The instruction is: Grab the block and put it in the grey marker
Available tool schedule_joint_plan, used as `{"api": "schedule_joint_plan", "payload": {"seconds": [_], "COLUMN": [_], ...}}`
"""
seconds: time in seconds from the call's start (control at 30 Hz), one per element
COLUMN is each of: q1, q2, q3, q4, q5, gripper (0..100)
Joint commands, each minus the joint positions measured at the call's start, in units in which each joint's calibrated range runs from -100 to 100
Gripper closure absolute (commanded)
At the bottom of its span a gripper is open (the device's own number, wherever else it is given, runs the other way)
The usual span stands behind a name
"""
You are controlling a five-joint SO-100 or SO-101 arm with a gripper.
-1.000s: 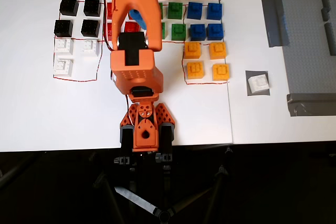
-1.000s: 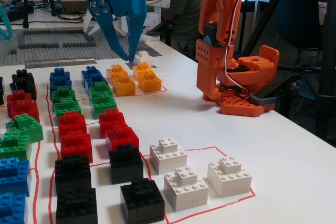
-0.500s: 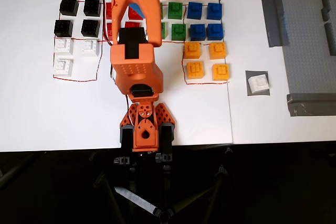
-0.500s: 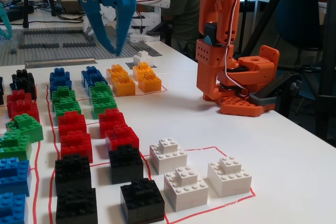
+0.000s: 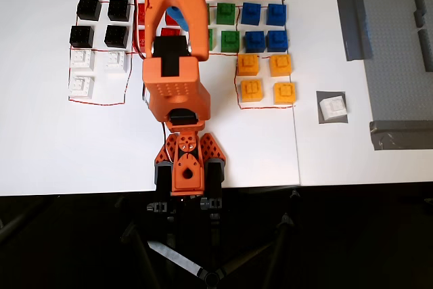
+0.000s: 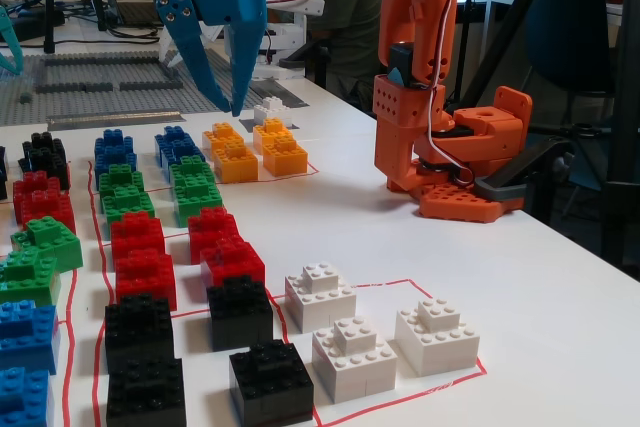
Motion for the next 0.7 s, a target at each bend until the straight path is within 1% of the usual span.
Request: {"api": "schedule_joint_plan", "payload": {"seconds": [0.0, 0.27, 0.4, 0.53, 0.67], "q1": [0.18, 0.01, -0.74, -1.40, -0.32], "q2": [-4.68, -3.90, -5.28, -5.97, -3.04], "q3": [-2.60, -0.24, 2.39, 5.30, 3.03], "q4": [0.71, -1.73, -5.41, -8.92, -9.24], "q5": [0.34, -1.03, -2.34, -2.44, -2.44], "gripper": [100, 100, 100, 100, 100]}}
